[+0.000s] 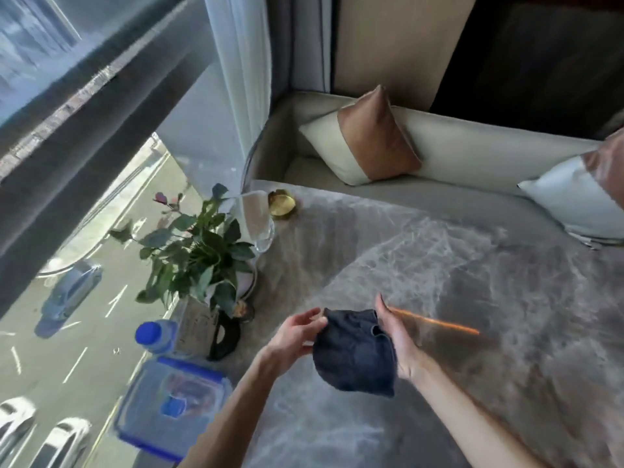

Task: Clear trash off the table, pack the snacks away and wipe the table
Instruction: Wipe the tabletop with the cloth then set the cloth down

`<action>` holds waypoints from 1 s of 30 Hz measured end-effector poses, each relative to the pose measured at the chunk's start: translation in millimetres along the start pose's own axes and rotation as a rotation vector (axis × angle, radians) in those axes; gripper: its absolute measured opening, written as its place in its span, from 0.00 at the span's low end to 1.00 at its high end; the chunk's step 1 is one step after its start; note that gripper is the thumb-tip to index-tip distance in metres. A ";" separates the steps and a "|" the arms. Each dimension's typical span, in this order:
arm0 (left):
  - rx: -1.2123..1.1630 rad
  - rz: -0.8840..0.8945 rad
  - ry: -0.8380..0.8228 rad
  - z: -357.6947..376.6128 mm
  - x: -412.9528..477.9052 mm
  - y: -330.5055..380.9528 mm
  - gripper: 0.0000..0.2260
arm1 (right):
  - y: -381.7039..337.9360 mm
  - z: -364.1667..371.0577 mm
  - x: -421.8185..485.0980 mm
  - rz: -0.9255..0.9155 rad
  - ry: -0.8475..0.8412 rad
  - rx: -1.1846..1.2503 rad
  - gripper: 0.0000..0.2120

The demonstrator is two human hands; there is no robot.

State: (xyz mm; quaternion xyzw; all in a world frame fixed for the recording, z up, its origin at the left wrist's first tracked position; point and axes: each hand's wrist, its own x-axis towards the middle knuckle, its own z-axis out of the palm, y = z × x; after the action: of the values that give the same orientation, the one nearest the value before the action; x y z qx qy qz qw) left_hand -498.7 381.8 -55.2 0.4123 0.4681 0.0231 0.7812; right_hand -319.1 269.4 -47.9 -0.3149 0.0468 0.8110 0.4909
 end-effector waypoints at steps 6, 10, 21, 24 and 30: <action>0.020 -0.147 0.171 -33.3 45.5 12.4 0.07 | -24.7 -12.9 66.0 0.047 0.102 -0.101 0.43; 0.159 -0.123 0.315 -47.3 72.0 33.6 0.04 | -46.7 -25.0 86.7 -0.002 0.221 -0.238 0.23; 0.803 0.394 0.514 -67.3 84.4 171.5 0.11 | -118.4 28.7 146.9 -0.616 0.483 -1.086 0.14; 1.025 0.457 0.533 -73.4 71.2 149.3 0.13 | -93.3 18.1 148.5 -0.700 0.421 -1.333 0.18; 1.433 -0.045 0.299 -53.7 66.3 69.7 0.12 | -22.3 -47.9 135.3 -0.224 0.345 -1.890 0.20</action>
State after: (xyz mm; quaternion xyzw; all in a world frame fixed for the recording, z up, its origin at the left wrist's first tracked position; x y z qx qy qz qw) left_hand -477.4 489.1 -68.0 0.8049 0.4783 -0.2489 0.2481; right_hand -321.8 366.2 -156.2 -0.6971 -0.5838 0.4051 0.0957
